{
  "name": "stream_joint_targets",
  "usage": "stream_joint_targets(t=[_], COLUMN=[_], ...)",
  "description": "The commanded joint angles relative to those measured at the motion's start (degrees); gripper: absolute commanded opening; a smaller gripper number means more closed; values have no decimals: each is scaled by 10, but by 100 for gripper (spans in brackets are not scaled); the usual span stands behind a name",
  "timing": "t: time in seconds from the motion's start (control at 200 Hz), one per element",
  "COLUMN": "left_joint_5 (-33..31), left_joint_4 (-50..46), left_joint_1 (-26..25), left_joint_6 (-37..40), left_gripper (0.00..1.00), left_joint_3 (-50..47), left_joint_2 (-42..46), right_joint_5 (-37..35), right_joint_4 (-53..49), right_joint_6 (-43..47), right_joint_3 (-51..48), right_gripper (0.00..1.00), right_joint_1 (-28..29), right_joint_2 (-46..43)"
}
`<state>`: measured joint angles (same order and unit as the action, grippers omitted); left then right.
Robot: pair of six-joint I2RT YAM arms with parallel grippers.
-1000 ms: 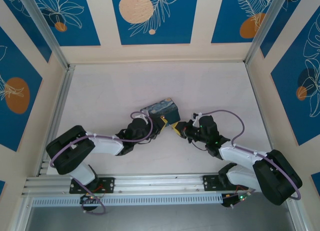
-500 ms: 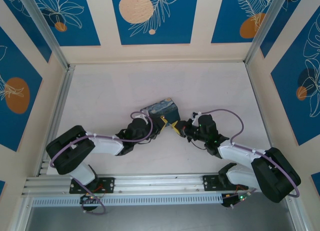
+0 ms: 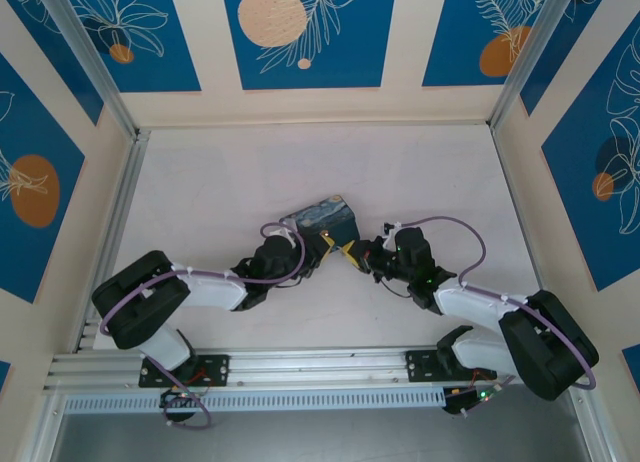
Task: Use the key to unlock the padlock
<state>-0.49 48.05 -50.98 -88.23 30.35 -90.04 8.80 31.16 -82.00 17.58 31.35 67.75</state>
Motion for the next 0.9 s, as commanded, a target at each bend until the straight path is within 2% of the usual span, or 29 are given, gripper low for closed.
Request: stream_joint_targets(t=[0.0, 0.33, 0.65, 0.895], left_joint_5=[11, 22, 24, 30], left_joint_4=[50, 69, 85, 93], left_joint_1=[4, 4, 4, 4], left_joint_6=[-4, -23, -42, -51], left_gripper=[0, 0, 0, 0], left_joint_3=[3, 7, 8, 4], left_joint_2=[19, 22, 21, 19], right_joint_5=[20, 133, 178, 194], right_joint_4=[38, 112, 158, 156], right_joint_6=[24, 54, 86, 129], right_joint_3=[19, 33, 32, 37], right_gripper=[0, 0, 0, 0], right_joint_1=[-7, -57, -75, -85], right_joint_2=[6, 55, 81, 98])
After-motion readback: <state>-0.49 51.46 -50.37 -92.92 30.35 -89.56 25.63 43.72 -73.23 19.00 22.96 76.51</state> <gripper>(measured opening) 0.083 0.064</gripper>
